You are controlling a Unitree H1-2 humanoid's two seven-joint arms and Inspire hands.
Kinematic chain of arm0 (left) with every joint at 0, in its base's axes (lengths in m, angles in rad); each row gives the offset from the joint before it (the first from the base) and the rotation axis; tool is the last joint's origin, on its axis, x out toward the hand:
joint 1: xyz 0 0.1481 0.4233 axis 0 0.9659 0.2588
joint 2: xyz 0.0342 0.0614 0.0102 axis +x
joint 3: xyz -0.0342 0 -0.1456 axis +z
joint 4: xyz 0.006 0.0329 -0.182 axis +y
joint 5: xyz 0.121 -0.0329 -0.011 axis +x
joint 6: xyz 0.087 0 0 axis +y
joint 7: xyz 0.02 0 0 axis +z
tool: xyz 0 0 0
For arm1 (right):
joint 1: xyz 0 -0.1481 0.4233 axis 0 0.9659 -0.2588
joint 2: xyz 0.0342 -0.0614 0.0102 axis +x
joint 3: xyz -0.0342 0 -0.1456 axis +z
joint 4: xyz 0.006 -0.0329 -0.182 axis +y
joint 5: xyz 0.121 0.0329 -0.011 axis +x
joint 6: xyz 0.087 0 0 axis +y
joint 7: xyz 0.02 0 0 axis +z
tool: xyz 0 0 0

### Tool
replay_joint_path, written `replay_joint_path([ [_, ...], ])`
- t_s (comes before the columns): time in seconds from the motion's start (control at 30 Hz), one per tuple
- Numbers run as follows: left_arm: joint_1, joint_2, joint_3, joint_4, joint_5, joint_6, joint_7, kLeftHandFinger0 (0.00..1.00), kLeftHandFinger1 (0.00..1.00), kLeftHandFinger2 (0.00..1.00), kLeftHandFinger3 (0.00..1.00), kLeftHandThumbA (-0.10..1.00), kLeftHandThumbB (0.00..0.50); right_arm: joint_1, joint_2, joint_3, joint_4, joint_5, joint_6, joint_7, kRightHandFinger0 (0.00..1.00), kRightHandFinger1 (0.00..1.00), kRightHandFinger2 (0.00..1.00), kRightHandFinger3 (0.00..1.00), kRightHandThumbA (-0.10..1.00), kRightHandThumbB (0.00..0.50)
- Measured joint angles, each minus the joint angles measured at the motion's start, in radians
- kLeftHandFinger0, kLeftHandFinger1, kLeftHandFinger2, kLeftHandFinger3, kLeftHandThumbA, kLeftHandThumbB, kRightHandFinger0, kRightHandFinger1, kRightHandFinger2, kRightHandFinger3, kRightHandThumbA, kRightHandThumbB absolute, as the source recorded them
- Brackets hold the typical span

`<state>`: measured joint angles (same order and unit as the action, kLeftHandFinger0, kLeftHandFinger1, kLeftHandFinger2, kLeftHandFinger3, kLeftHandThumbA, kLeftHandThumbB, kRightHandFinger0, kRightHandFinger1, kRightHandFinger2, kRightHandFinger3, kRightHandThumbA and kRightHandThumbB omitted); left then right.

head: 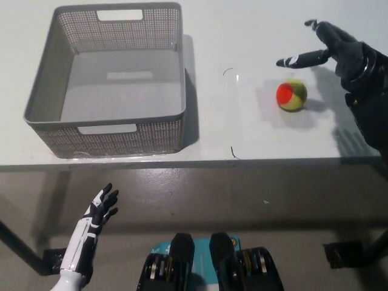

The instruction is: Use the right hand to pick up a tennis ball and put it into a container on the left side

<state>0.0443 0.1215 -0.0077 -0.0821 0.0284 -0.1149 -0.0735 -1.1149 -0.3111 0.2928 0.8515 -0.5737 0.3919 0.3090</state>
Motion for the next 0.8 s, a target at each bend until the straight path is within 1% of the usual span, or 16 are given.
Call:
replay_joint_path([
  [0.07,0.0,0.0,0.0,0.0,0.0,0.0,-0.001,1.0,1.0,1.0,1.0,1.0,0.074,-0.005,0.002,0.006,0.032,0.005,-0.003,0.001,1.0,1.0,1.0,1.0,1.0,0.5],
  [0.1,0.0,0.0,0.0,0.0,-0.001,0.0,-0.001,1.0,1.0,1.0,1.0,1.0,0.076,-0.007,0.002,0.01,0.04,0.006,-0.005,0.002,1.0,1.0,1.0,1.0,1.0,0.491],
  [0.2,-0.002,0.0,0.0,0.0,-0.001,0.0,-0.002,1.0,1.0,1.0,1.0,1.0,0.083,-0.024,0.006,0.03,0.096,0.012,-0.018,0.004,1.0,1.0,1.0,1.0,1.0,0.499],
  [0.33,-0.002,0.0,0.001,0.0,-0.001,0.0,-0.003,1.0,1.0,1.0,1.0,1.0,0.074,-0.041,0.016,0.043,0.155,0.017,-0.037,0.005,1.0,1.0,1.0,1.0,1.0,0.5],
  [0.5,-0.002,0.0,0.001,0.0,-0.001,0.0,-0.005,1.0,1.0,1.0,1.0,1.0,0.076,-0.057,0.041,0.053,0.229,0.02,-0.062,0.005,1.0,1.0,1.0,1.0,1.0,0.5],
  [0.53,-0.002,0.0,0.001,0.0,-0.001,0.0,-0.005,1.0,1.0,1.0,1.0,1.0,0.066,-0.059,0.047,0.053,0.245,0.021,-0.067,0.005,1.0,1.0,1.0,1.0,1.0,0.5],
  [0.6,-0.002,0.001,0.001,0.0,0.0,0.0,-0.005,1.0,1.0,1.0,1.0,1.0,0.078,-0.06,0.059,0.053,0.278,0.026,-0.076,0.004,1.0,1.0,1.0,1.0,1.0,0.5],
  [0.8,-0.003,0.001,0.002,0.0,-0.001,0.0,-0.006,1.0,1.0,1.0,1.0,1.0,0.083,-0.061,0.082,0.052,0.37,0.05,-0.118,0.002,1.0,1.0,1.0,1.0,1.0,0.499],
])
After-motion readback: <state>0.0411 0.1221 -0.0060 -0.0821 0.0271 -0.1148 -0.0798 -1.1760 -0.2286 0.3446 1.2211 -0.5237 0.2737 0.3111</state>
